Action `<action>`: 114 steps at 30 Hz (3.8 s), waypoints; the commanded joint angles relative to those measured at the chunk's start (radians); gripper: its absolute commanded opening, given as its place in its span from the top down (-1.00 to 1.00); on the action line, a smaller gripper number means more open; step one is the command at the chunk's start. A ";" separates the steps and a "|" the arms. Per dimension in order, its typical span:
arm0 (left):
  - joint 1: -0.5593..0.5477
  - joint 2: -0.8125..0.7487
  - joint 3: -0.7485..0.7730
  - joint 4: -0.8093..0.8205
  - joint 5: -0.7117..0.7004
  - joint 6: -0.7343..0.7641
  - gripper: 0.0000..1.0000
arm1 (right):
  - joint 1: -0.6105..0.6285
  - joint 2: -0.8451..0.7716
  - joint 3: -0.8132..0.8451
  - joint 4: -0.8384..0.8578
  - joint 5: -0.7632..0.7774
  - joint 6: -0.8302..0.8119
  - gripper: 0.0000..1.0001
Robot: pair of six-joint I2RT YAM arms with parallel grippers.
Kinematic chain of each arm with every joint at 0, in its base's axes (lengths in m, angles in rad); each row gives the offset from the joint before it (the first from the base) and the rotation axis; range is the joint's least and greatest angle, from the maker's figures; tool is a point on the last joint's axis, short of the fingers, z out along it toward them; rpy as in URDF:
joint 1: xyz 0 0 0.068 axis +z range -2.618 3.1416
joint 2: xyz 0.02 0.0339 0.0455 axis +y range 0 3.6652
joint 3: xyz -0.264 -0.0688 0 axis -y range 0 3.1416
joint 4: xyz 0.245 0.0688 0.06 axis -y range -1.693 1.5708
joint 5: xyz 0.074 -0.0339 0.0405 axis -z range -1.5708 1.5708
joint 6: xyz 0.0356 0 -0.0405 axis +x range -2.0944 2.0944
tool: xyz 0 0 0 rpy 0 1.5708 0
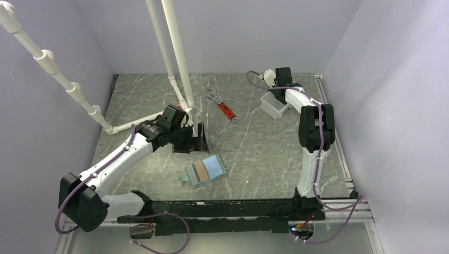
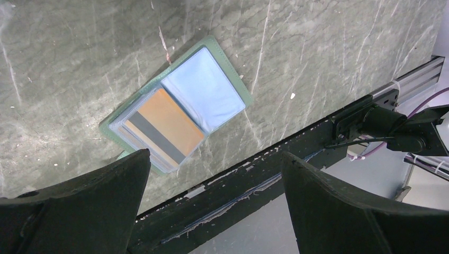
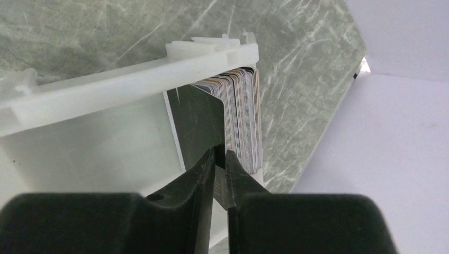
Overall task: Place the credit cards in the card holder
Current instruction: Pick up the credit card from the storage box, then insert the credit card into the card holder.
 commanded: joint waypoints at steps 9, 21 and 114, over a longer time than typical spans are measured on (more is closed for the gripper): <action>0.004 -0.031 -0.012 0.039 0.040 -0.012 -0.99 | 0.000 -0.101 0.050 -0.055 -0.022 0.020 1.00; 0.005 -0.034 -0.022 0.042 0.055 -0.018 -0.99 | -0.001 -0.111 0.105 -0.111 -0.043 0.120 1.00; 0.010 -0.033 -0.455 0.136 -0.243 -0.330 -0.40 | 0.559 -0.271 -0.646 0.252 -1.125 1.145 1.00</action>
